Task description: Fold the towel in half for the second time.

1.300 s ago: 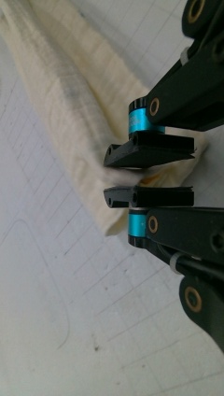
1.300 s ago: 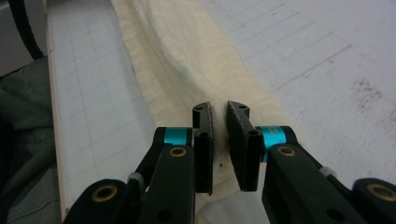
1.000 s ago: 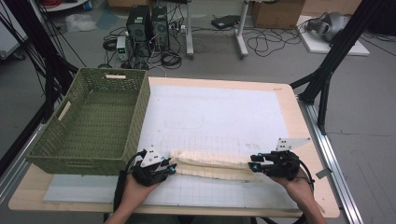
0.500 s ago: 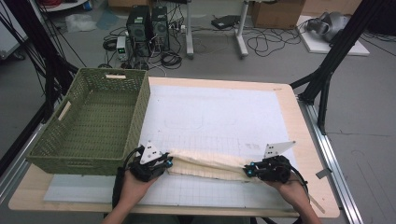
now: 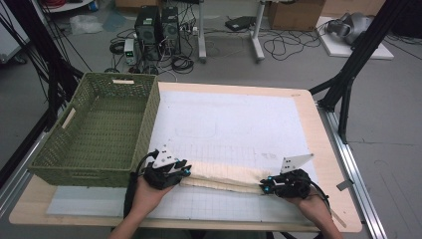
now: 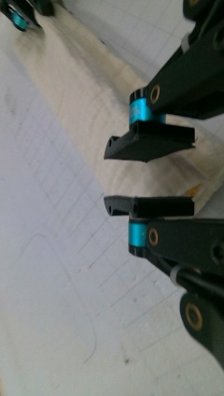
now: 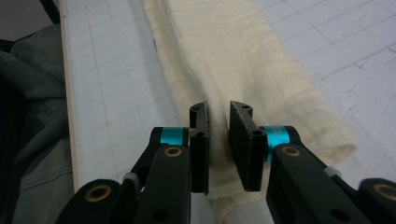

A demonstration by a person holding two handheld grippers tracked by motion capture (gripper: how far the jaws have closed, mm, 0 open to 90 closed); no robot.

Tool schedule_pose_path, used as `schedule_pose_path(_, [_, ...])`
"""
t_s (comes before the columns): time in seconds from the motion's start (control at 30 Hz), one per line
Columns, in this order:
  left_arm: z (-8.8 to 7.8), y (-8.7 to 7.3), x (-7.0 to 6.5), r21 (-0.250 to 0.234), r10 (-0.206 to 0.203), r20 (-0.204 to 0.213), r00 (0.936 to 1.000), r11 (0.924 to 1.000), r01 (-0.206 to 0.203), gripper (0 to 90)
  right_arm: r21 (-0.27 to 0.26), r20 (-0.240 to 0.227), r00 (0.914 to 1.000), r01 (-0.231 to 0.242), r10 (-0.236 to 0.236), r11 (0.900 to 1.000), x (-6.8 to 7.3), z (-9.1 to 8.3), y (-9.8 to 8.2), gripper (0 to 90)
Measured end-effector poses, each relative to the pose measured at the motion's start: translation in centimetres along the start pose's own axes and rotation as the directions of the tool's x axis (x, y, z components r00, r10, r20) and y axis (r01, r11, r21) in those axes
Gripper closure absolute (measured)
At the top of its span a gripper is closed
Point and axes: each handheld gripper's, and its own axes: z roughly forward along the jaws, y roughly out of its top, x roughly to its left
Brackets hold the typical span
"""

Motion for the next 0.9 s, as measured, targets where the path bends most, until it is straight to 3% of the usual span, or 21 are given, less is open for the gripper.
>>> schedule_pose_path(0.13, [0.5,-1.1,-0.2,0.052,0.003,0.021,0.9998,0.9987,-0.004,80.3,-0.063,-0.004,0.9999,-0.013,0.013,0.998,-0.1,-1.1,0.6,65.6])
schedule_pose_path(0.23, [0.6,-1.2,-0.5,0.061,0.01,0.039,0.9992,0.998,-0.012,80.3,-0.1,-0.011,0.9999,-0.014,0.013,0.995,0.0,-1.2,1.4,66.7])
schedule_pose_path(0.33, [0.8,-1.3,-0.7,0.08,0.029,0.051,0.9983,0.9962,-0.033,80.8,-0.108,-0.014,0.9999,0.008,-0.009,0.994,0.5,-0.3,2.2,73.5])
schedule_pose_path(0.43, [0.9,-1.6,-0.8,0.087,0.035,0.056,0.9978,0.9955,-0.039,81.9,-0.069,-0.019,0.9994,0.027,-0.029,0.997,1.0,1.0,2.5,77.6])
schedule_pose_path(0.57, [0.7,-1.9,-0.6,0.08,0.021,0.055,0.9983,0.9965,-0.025,82.2,0.026,-0.028,0.9985,0.047,-0.046,0.999,1.2,2.3,1.5,81.9])
schedule_pose_path(0.9, [0.1,-1.7,-0.6,0.049,0.019,0.062,0.9979,0.9985,-0.022,78.7,0.026,0.0,0.999,0.044,-0.044,0.999,0.8,1.2,0.2,79.9])
